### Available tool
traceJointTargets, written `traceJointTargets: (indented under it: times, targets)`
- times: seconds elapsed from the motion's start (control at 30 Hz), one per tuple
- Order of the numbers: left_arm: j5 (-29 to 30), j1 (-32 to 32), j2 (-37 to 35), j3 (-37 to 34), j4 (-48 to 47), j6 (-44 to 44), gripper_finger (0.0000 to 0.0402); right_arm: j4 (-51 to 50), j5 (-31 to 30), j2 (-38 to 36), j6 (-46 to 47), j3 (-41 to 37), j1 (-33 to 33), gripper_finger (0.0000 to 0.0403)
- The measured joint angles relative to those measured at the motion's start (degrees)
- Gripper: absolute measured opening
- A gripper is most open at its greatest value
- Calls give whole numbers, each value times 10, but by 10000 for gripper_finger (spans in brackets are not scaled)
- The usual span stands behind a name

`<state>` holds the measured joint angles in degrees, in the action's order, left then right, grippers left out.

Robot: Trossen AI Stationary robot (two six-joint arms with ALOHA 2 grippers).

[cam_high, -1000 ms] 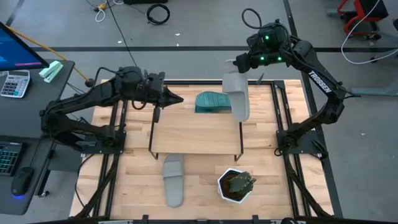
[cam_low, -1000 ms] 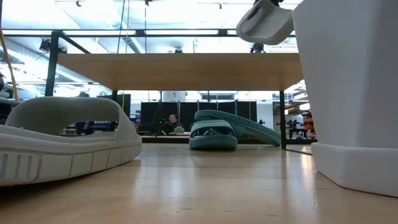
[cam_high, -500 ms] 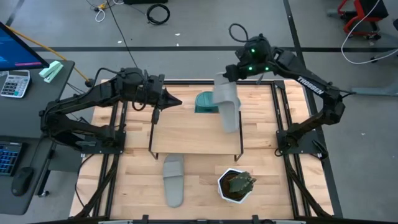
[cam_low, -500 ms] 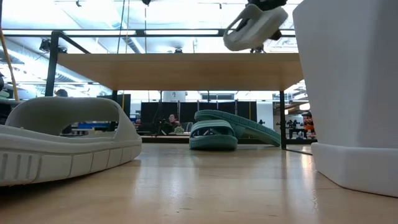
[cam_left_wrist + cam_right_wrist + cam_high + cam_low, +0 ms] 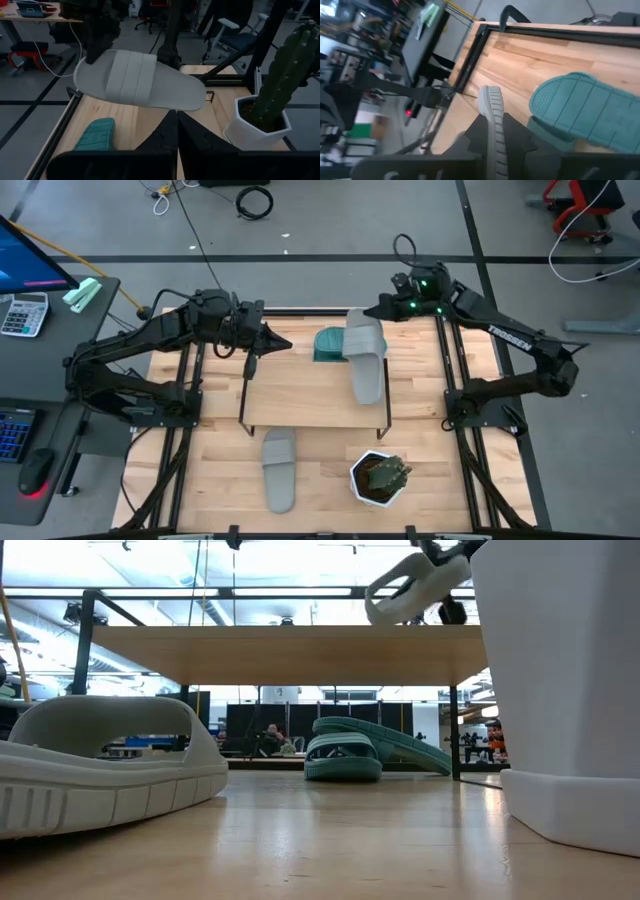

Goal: Pick and place slides into the shelf
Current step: Put the bottom gray slipper on the shelf

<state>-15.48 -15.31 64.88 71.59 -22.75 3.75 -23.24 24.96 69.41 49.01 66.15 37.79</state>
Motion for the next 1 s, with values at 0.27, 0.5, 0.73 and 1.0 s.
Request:
traceJointTargets:
  times: [0.27,0.5,0.73,1.0]
  targets:
    - [5,0,0,0,5,-1,20,170,39,-56,92,-138,4,38]
    - [4,0,0,0,13,-16,5,251,93,-40,99,-198,13,38]
    - [4,0,0,0,15,-36,21,257,114,-3,49,-203,35,37]
    - [4,1,0,0,15,-51,5,257,150,22,20,-202,56,37]
